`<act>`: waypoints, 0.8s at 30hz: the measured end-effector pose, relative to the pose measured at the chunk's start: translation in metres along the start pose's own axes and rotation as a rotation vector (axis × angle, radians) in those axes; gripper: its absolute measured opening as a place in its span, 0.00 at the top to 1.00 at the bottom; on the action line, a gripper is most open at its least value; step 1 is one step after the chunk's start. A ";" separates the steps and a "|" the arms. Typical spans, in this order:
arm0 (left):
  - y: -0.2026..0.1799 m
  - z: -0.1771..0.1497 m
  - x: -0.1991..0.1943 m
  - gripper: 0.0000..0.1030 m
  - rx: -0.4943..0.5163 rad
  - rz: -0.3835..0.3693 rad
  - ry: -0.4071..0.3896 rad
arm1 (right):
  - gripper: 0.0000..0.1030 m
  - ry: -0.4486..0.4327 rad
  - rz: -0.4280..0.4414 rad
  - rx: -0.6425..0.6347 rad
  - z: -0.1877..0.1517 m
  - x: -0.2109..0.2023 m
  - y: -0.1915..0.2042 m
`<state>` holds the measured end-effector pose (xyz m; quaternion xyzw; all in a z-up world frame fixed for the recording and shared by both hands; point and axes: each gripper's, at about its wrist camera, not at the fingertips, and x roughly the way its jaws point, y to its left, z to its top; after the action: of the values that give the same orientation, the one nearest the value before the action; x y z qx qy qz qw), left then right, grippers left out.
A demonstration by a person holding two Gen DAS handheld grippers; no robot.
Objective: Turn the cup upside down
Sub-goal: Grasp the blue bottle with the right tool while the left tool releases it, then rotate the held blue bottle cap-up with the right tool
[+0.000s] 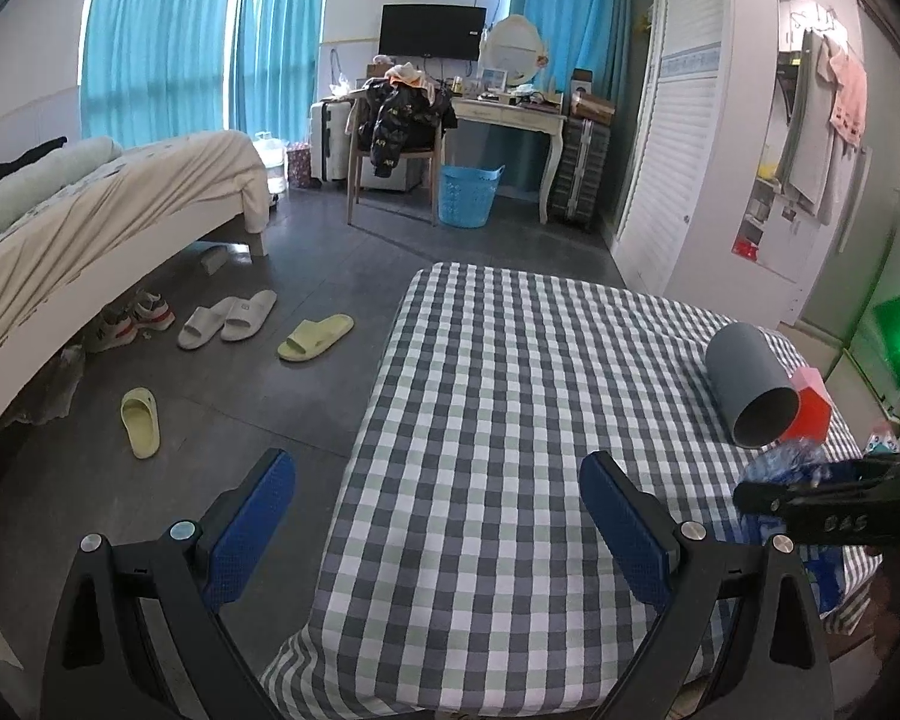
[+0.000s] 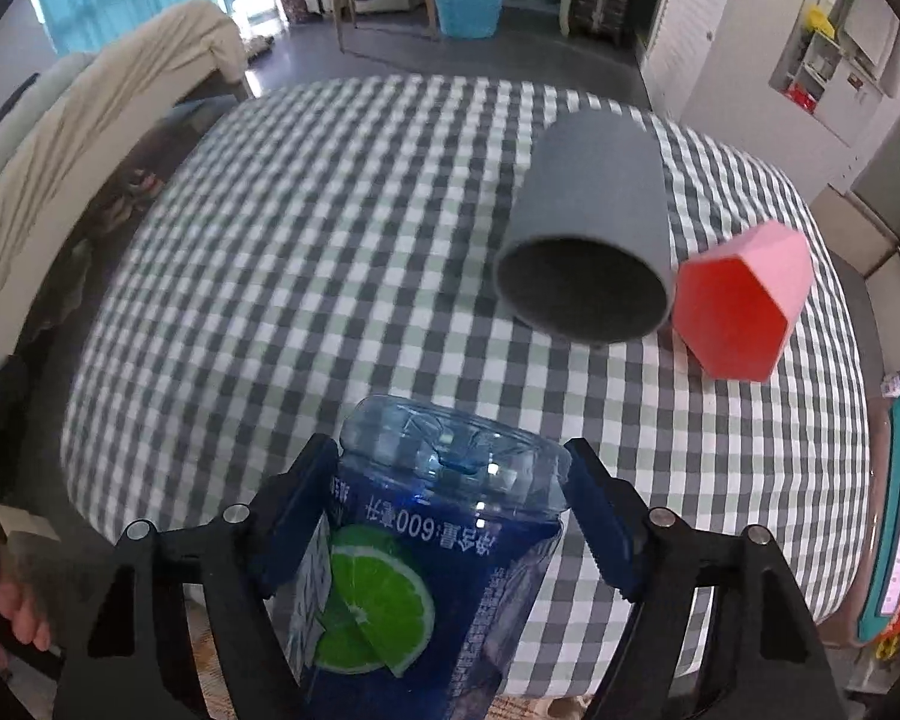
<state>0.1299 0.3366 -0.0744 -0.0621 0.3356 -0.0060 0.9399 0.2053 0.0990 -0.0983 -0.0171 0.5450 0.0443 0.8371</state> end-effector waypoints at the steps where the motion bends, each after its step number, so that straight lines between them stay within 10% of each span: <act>1: -0.001 0.000 -0.001 0.04 0.002 0.000 0.000 | 0.26 -0.030 0.016 -0.005 0.000 -0.005 0.000; 9: -0.006 -0.001 -0.004 0.04 0.007 -0.001 0.001 | 0.26 -0.284 0.038 -0.097 -0.003 -0.053 0.012; 24: -0.014 -0.006 -0.006 0.04 -0.013 0.002 0.020 | 0.27 -0.316 0.015 -0.187 -0.017 -0.055 0.024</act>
<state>0.1217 0.3225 -0.0738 -0.0675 0.3453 -0.0034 0.9361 0.1658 0.1184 -0.0542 -0.0838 0.4005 0.1030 0.9066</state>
